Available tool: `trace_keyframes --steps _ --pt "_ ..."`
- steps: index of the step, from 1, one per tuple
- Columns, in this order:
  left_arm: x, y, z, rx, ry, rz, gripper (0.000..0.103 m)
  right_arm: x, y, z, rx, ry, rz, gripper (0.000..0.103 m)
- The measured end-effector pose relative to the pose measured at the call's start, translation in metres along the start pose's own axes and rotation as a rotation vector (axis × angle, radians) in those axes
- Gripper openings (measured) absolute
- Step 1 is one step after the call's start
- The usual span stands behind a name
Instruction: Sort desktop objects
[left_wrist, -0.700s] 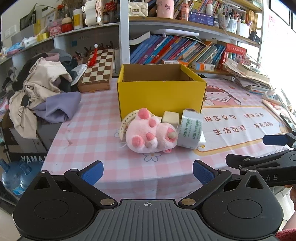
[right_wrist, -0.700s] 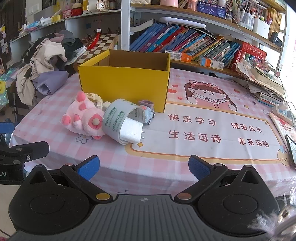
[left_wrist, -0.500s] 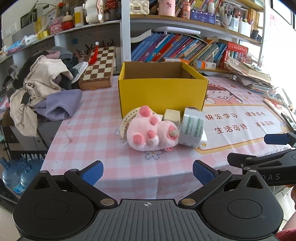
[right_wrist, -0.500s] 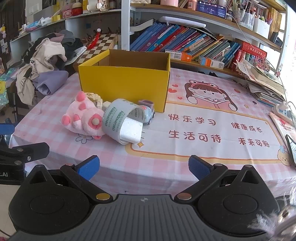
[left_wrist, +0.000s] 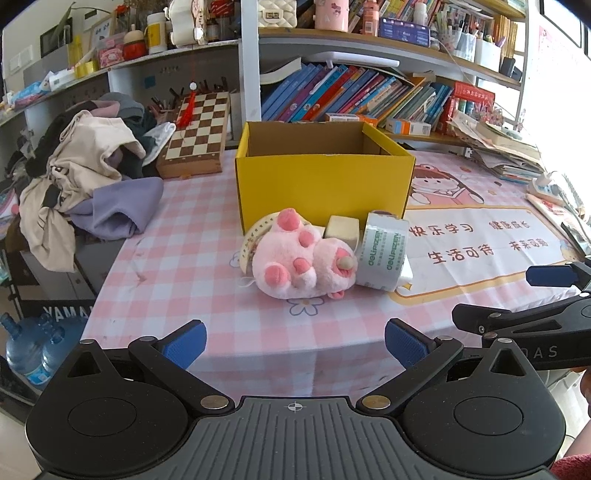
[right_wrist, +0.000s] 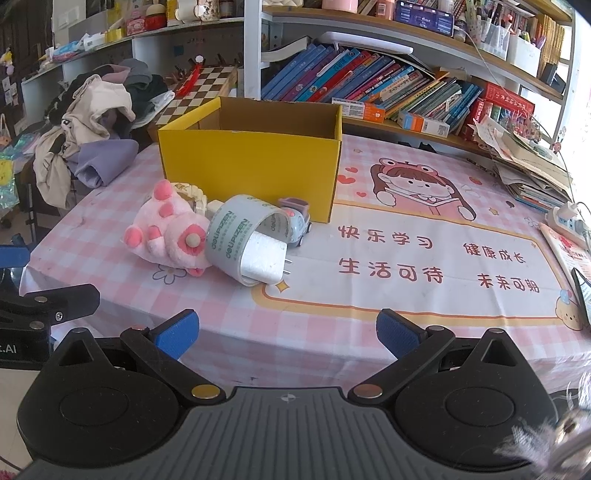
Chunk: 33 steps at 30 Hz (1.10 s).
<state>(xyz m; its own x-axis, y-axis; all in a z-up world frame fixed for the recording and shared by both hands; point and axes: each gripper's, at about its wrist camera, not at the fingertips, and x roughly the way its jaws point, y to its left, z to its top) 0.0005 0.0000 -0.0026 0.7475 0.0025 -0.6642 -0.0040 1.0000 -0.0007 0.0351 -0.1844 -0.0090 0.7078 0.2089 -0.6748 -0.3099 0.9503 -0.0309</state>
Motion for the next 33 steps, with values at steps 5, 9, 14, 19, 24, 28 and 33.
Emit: trace_keyframes --steps 5,9,14,19,24,28,33 --pt "-0.0009 -0.0006 -0.0007 0.002 0.003 0.001 0.103 0.0005 0.0002 -0.0006 -0.002 0.0 0.003 0.103" --pt "-0.0009 -0.0008 -0.0008 0.003 0.002 0.002 0.103 -0.0005 0.0019 -0.0001 -0.001 -0.002 0.002 0.103" --pt "-0.0004 -0.0011 -0.0007 0.007 0.003 0.001 0.103 -0.0012 0.0036 0.0006 0.0 -0.004 0.0 0.103" --pt "-0.0001 -0.0018 -0.0012 0.005 0.002 0.002 0.103 -0.0008 0.0028 0.0006 0.001 -0.005 0.001 0.103" --pt "0.0004 -0.0028 -0.0018 0.004 0.002 0.004 0.103 -0.0006 0.0027 0.0007 0.002 -0.006 0.002 0.103" --pt "0.0008 -0.0027 -0.0015 0.009 0.003 0.001 0.103 -0.0007 0.003 0.0016 0.004 -0.007 0.001 0.103" --pt "0.001 -0.0023 -0.0004 0.013 0.003 0.001 0.103 -0.0004 0.0041 0.0021 0.005 -0.009 0.0 0.103"
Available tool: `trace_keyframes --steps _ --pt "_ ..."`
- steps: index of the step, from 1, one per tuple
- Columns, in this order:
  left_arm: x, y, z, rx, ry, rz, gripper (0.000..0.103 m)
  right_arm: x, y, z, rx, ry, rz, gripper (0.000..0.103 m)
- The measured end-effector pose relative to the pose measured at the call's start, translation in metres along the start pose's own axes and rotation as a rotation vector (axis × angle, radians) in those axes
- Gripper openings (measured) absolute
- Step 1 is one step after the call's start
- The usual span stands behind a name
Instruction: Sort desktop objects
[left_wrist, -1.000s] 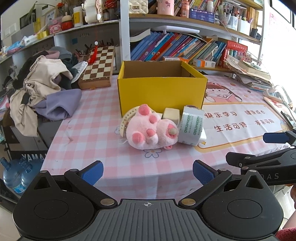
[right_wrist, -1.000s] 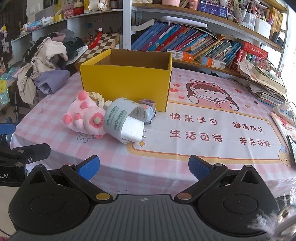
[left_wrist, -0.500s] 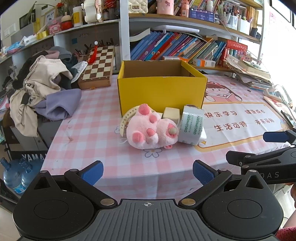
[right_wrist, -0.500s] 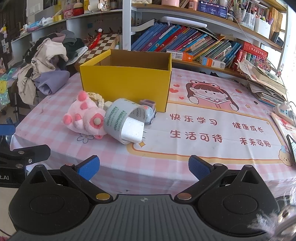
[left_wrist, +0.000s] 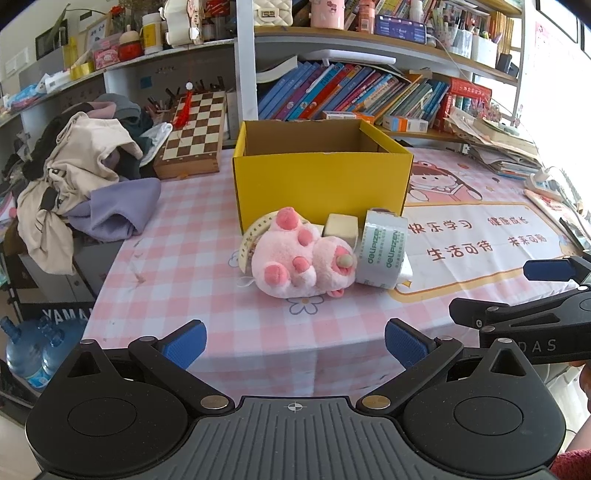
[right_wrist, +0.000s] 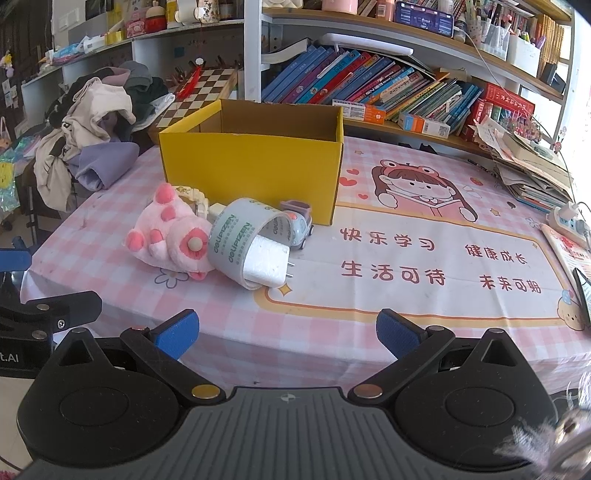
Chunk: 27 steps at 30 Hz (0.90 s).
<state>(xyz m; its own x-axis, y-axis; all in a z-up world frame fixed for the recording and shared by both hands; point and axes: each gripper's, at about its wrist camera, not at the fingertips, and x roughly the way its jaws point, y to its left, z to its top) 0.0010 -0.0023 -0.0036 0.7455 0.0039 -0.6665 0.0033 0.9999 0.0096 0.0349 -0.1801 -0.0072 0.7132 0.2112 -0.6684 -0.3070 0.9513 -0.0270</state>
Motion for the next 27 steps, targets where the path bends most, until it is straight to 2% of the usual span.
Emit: trace_keyframes --steps 27 --pt "0.0014 0.001 0.0004 0.005 0.002 0.002 0.103 0.0009 0.0 0.0013 0.0 -0.003 0.004 0.103"
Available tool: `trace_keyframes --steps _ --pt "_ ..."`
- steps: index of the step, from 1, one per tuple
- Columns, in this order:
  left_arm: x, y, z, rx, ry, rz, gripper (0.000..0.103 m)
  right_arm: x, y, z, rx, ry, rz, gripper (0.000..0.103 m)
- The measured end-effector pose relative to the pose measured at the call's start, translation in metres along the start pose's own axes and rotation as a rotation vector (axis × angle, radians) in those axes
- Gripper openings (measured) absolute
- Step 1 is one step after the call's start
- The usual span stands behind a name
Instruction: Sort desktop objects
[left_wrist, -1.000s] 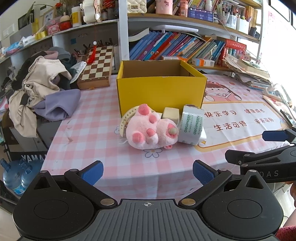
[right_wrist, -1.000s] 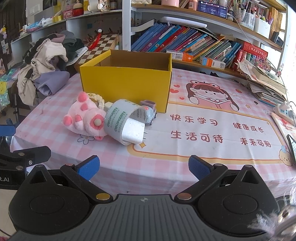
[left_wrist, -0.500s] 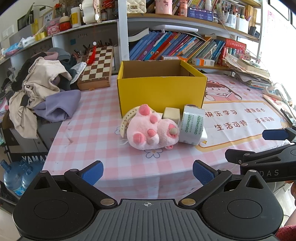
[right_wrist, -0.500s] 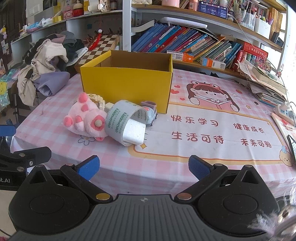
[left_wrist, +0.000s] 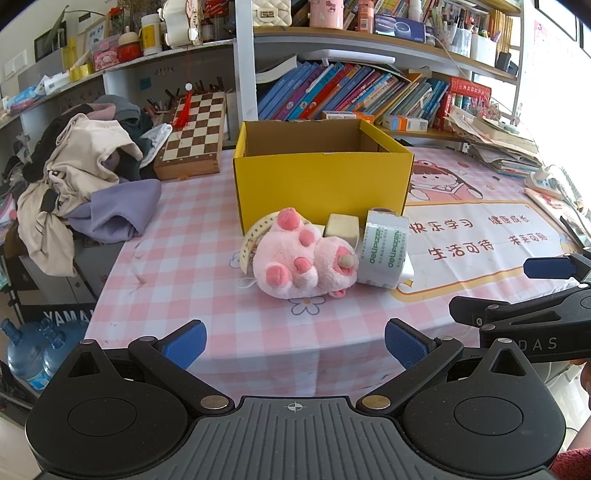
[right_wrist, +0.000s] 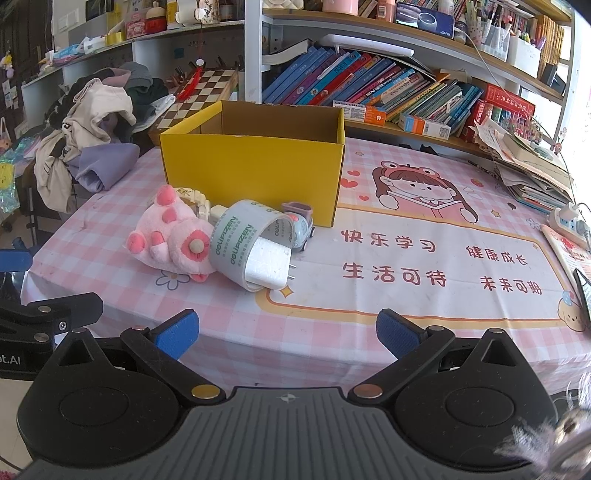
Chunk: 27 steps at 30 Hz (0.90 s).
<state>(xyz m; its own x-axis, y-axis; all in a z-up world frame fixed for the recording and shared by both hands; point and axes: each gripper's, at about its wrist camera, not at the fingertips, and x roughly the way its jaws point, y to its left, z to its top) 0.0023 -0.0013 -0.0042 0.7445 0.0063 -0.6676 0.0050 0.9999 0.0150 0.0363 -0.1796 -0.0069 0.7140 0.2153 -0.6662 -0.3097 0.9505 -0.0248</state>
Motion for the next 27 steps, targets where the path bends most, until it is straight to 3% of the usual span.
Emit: trace_keyframes --steps 17,27 --pt "0.0014 -0.0011 -0.0004 0.019 0.014 0.006 0.103 -0.0007 -0.0001 0.0 0.011 0.001 0.019 0.103" --pt "-0.0005 -0.0069 -0.0007 0.048 0.005 -0.036 0.103 -0.0011 0.0 0.0007 0.003 0.0 0.019 0.103"
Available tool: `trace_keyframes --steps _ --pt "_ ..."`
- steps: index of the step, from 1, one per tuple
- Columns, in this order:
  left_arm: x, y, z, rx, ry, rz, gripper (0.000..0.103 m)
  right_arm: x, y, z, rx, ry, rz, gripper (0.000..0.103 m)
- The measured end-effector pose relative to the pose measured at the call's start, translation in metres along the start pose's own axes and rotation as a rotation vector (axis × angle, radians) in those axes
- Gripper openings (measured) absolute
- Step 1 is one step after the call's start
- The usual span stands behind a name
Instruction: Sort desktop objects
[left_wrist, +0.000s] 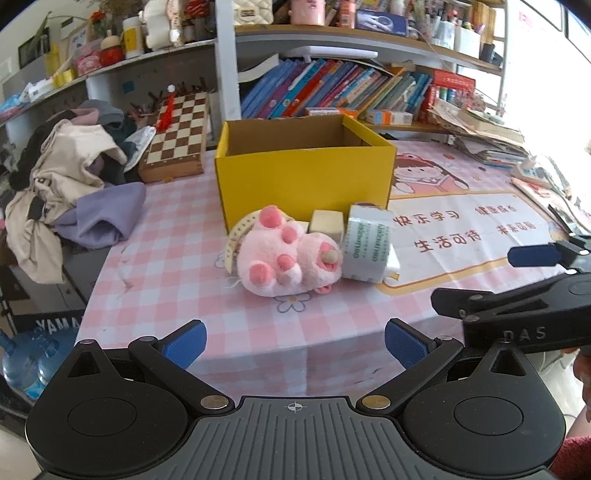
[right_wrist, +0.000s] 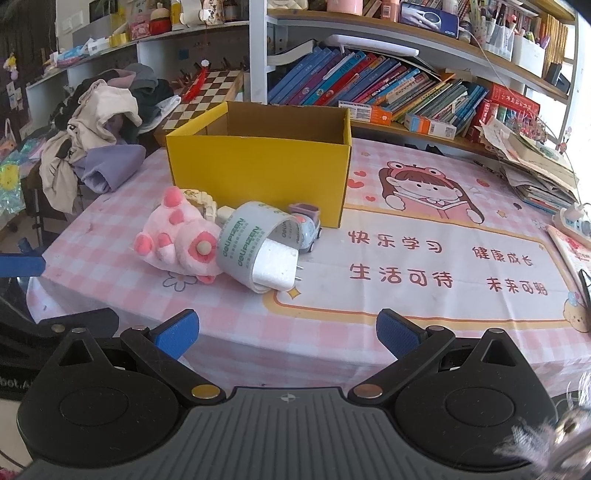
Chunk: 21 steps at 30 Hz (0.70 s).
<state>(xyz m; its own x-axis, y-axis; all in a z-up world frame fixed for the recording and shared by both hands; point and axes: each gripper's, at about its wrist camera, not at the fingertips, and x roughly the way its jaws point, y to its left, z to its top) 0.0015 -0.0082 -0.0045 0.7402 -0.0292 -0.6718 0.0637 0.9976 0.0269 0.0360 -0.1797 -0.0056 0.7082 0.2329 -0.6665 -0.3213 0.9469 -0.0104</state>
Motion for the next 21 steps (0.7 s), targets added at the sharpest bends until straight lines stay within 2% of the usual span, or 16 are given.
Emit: trace_keyframes --steps 6,21 --pt "-0.001 0.001 0.0 0.012 -0.01 0.013 0.103 0.001 0.002 0.0 0.01 -0.002 0.006 0.103" --pt "0.008 0.015 0.0 -0.038 0.022 0.015 0.103 0.006 0.001 0.004 0.032 0.009 0.015 0.103"
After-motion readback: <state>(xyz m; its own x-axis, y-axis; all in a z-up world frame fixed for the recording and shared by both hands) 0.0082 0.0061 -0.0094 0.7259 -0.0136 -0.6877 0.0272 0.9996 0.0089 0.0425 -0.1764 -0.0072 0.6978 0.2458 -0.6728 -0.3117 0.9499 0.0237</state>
